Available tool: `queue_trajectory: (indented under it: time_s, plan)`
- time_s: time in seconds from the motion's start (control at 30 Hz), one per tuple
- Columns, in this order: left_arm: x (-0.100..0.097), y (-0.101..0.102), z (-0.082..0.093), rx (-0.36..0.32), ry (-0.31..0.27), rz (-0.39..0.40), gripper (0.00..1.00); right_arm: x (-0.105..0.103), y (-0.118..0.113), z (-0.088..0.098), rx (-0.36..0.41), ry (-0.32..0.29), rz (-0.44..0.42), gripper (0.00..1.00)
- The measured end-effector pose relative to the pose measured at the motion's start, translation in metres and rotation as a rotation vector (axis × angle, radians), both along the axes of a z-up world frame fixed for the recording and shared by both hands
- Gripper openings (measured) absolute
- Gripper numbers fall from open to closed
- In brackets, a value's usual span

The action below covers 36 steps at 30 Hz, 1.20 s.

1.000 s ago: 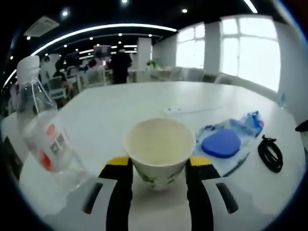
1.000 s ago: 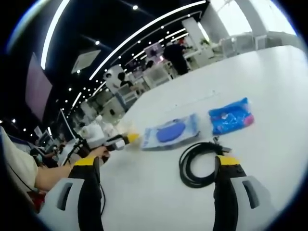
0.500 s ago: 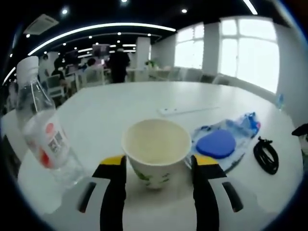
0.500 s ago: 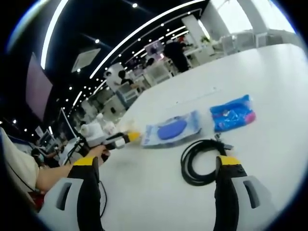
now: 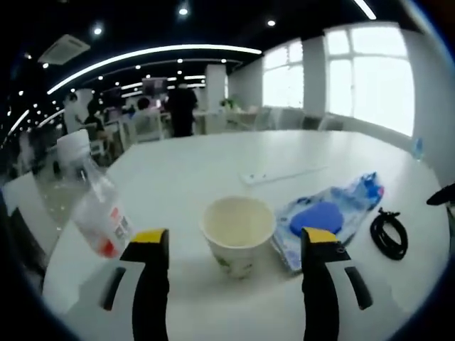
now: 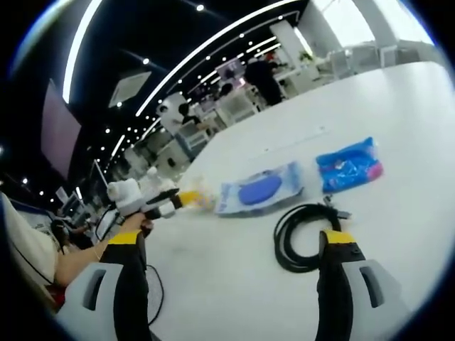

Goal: Arrange the tabletop items into an orderly group along one side of the table until the central work area is clear of visible clutter.

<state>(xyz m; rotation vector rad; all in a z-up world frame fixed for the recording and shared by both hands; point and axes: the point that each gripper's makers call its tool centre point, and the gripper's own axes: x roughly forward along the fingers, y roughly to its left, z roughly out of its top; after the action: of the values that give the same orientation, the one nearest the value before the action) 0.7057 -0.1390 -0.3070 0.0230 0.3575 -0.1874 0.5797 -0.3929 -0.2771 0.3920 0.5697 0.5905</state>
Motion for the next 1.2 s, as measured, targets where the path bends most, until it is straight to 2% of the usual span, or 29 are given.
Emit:
queue_trajectory:
  time_s: [0.07,0.33,0.43,0.6,0.8,1.03,1.2]
  plan:
    - [-0.003,0.005,0.006,-0.004,-0.011,0.009,0.79,-0.001,0.001,0.000,0.003,0.005,0.004,0.99]
    - [-0.008,0.017,0.043,0.042,-0.134,0.002,0.88,-0.002,0.003,0.000,0.014,0.008,0.011,0.99]
    - [-0.011,0.019,0.054,0.051,-0.151,0.000,0.88,-0.002,0.004,0.000,0.016,0.011,0.013,0.99]
    - [-0.014,0.026,0.081,0.039,-0.221,0.007,0.85,-0.003,0.005,0.000,0.017,0.012,0.017,0.99]
    - [-0.011,0.050,0.103,0.046,-0.270,0.071,0.91,-0.005,0.007,0.001,0.020,0.013,0.024,0.99]
    - [-0.002,0.075,0.108,0.055,-0.276,0.130,0.99,-0.006,0.009,0.000,0.017,0.017,0.029,0.99]
    - [0.006,0.092,0.097,0.024,-0.234,0.183,0.99,-0.005,0.007,-0.001,0.014,0.019,0.026,0.99]
